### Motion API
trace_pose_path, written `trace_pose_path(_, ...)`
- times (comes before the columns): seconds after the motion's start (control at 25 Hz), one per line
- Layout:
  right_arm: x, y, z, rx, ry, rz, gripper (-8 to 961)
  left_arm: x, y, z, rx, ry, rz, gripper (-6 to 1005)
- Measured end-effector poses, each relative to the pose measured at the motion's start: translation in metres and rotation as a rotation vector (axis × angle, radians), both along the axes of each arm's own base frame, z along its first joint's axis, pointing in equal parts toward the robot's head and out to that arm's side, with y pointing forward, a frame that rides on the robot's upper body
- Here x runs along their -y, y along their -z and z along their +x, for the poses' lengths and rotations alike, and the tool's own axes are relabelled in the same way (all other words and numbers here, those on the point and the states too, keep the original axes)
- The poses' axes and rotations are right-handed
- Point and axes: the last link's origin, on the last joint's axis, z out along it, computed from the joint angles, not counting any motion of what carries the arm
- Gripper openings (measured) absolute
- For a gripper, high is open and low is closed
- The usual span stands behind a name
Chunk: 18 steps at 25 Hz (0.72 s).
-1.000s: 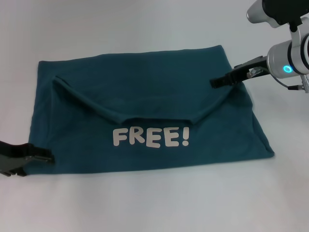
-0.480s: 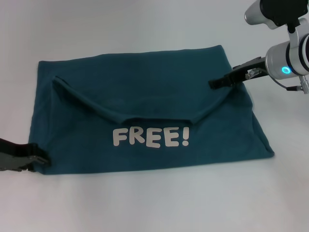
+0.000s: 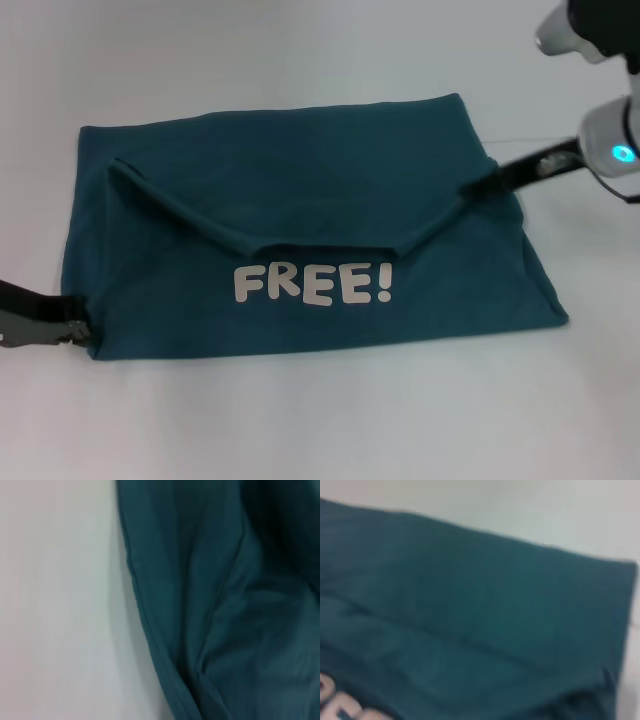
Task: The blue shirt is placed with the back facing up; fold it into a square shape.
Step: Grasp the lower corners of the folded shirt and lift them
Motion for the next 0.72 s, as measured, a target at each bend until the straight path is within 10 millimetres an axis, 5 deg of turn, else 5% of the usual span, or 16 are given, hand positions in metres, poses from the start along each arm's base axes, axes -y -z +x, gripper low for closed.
trace_pose_path(0.28, 0.037, -0.007, 0.028, 0.043, 0.2, -0.076, 930, -0.001, -0.002, 0.001, -0.007, 0.046, -0.011, 16)
trace_pose_path(0.72, 0.063, 0.002, 0.052, 0.003, 0.345, -0.107, 919, -0.002, -0.001, 0.003, -0.02, 0.086, -0.026, 16)
